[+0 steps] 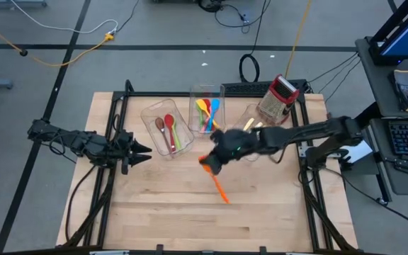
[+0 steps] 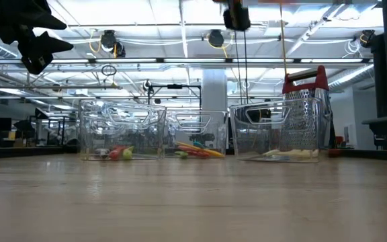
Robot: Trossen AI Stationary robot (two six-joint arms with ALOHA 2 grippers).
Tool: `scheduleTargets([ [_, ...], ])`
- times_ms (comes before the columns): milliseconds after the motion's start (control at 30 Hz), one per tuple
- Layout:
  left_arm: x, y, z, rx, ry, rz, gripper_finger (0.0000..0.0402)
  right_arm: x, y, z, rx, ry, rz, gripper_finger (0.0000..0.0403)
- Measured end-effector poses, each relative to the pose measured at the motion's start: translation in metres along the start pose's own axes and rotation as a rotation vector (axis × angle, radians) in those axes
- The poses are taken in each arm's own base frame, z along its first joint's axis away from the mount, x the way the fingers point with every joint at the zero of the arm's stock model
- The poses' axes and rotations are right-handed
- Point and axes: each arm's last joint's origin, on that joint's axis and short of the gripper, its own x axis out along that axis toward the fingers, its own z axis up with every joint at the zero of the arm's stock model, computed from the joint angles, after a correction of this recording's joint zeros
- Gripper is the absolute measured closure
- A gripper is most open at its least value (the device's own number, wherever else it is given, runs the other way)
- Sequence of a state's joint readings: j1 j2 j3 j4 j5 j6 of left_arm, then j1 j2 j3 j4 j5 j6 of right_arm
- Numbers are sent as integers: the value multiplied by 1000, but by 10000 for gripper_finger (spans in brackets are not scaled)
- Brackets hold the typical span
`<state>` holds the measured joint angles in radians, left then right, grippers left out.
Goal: Pick & Place Kitchen Items
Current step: Put the orange spatula into the middle transparent bin
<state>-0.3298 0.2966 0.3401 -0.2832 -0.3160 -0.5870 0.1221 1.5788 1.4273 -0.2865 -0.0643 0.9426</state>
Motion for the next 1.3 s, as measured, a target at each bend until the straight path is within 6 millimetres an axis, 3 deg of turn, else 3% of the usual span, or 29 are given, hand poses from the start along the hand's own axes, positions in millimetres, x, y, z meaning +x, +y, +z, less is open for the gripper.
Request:
scheduleTargets([
  [133, 0, 0, 0, -3, -2, -2, 222, -23, 0, 33, -40, -162, 79, 390],
  [400, 0, 0, 1, -17, -10, -2, 222, -48, -27, 98, -112, -472, 111, 390],
  [600, 0, 0, 4, -27, -63, 37, 222, -69, -54, 133, -163, -712, -49, 390],
  [767, -1, 0, 8, -51, -138, 87, 222, -81, -74, 149, -209, -835, -247, 390],
  [900, -1, 1, 10, -57, -173, 123, 222, -74, -92, 155, -231, -840, -372, 390],
  [1300, 1, 2, 9, -46, -193, 186, 222, -18, -161, 164, -196, -694, -551, 387],
])
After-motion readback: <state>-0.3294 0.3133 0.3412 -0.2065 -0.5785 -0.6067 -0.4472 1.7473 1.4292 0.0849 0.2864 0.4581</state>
